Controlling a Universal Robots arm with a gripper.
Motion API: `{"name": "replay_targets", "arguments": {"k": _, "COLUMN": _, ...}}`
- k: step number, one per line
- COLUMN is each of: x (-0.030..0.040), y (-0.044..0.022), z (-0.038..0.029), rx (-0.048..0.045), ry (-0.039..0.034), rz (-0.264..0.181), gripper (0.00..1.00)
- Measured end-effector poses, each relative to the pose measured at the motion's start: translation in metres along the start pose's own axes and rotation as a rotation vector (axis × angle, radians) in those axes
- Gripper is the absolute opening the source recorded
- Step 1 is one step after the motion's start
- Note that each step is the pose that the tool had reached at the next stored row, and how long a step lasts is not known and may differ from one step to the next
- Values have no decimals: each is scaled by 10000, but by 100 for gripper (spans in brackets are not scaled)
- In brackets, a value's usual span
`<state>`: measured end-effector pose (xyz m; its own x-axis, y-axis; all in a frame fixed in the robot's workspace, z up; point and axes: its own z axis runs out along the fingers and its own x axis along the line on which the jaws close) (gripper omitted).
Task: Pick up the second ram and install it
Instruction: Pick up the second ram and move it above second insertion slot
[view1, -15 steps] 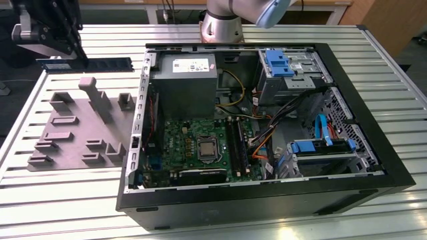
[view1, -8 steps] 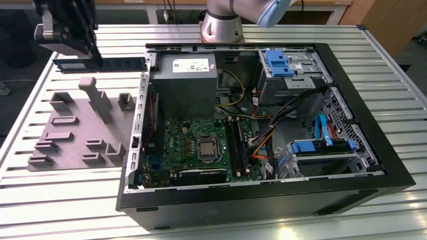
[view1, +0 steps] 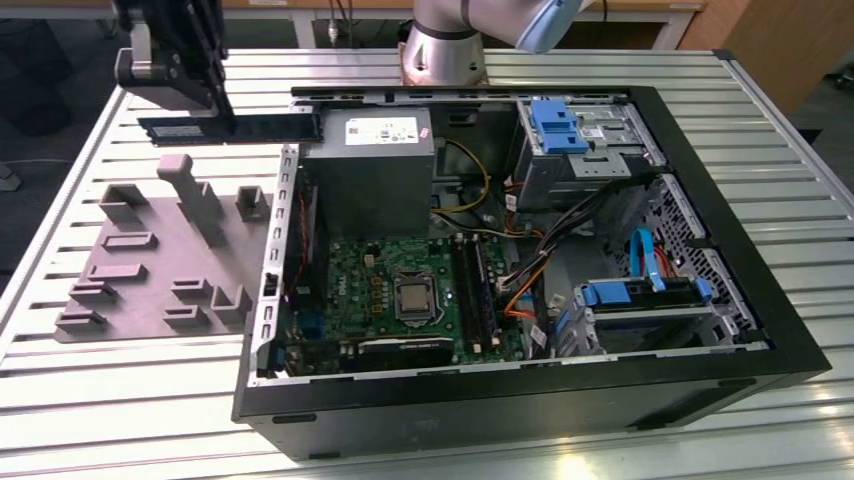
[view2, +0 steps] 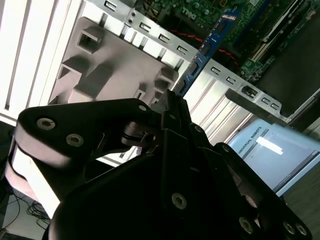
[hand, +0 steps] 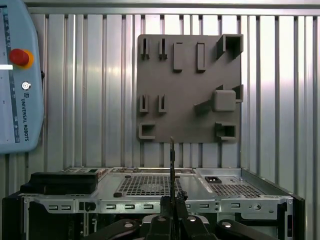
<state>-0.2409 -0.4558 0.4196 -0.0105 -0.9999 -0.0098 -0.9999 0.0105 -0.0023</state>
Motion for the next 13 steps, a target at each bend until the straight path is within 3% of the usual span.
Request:
{"name": "replay_targets", "arguments": {"k": 5, "x": -2, "y": -159, "z": 0, "rx": 0, "ry": 0, "rz": 1, "gripper": 14}}
{"name": "replay_targets", "arguments": {"k": 13, "x": -5, "y": -472, "z": 1, "rx": 0, "ry": -1, "rz": 0, "gripper": 14}}
